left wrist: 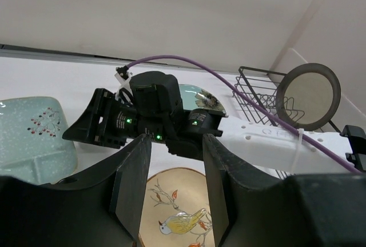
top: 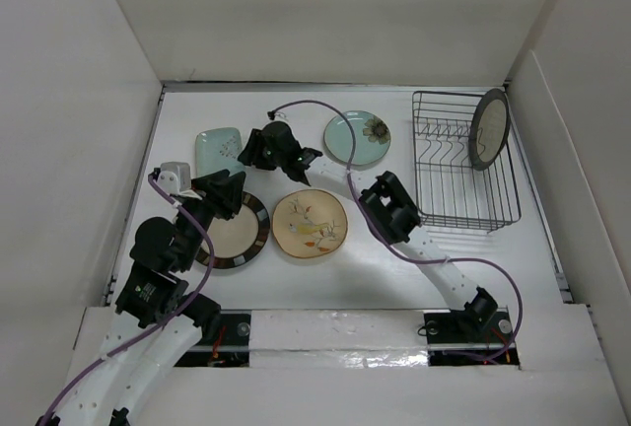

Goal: Load the plates into the dish rack

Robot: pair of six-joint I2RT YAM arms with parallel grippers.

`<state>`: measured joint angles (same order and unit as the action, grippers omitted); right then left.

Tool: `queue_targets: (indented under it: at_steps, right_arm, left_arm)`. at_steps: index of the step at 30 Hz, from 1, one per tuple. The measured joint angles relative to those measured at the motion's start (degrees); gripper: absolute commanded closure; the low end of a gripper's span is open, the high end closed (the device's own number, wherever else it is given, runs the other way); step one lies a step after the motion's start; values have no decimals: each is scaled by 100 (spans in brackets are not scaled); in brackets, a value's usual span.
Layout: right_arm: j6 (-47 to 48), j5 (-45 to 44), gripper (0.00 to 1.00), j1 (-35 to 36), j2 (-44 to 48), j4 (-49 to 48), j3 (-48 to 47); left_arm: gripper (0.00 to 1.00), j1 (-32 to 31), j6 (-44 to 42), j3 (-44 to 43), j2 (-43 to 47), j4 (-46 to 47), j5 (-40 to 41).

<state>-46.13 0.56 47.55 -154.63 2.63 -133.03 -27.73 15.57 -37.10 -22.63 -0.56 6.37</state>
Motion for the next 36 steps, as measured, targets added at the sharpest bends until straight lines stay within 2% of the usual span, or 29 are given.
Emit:
queue_targets:
  at_steps: [10, 15, 18, 19, 22, 24, 25, 28, 36]
  right_arm:
    - [-507, 575, 49, 9, -343, -131, -310]
    - [-772, 789, 57, 22, -402, -184, -332]
    - [-955, 962, 67, 17, -490, -304, -339]
    - [-1012, 988, 77, 15, -511, -356, -334]
    - [-1228, 1049, 91, 2, -518, -586, -188]
    - [-1346, 1067, 94, -7, -505, -885, 0]
    - [-1399, 1047, 100, -15, -476, -1091, 170]
    - [-1423, 960, 100, -26, -358, -1471, 509]
    - [-807, 728, 100, -39, 142, -1580, 953]
  left_arm:
    - [63, 0, 0, 0, 142, 50, -31]
    - [63, 0, -2, 0, 186, 68, -24]
    - [63, 0, -2, 0, 208, 70, -24]
    - [63, 0, -4, 0, 223, 68, -17]
    - [63, 0, -7, 0, 264, 72, 13]
    - [63, 0, -7, 0, 264, 72, 15]
    - [63, 0, -7, 0, 264, 72, 15]
    - [63, 0, -9, 0, 258, 70, 15]
    - [63, 0, -15, 0, 251, 72, 68]
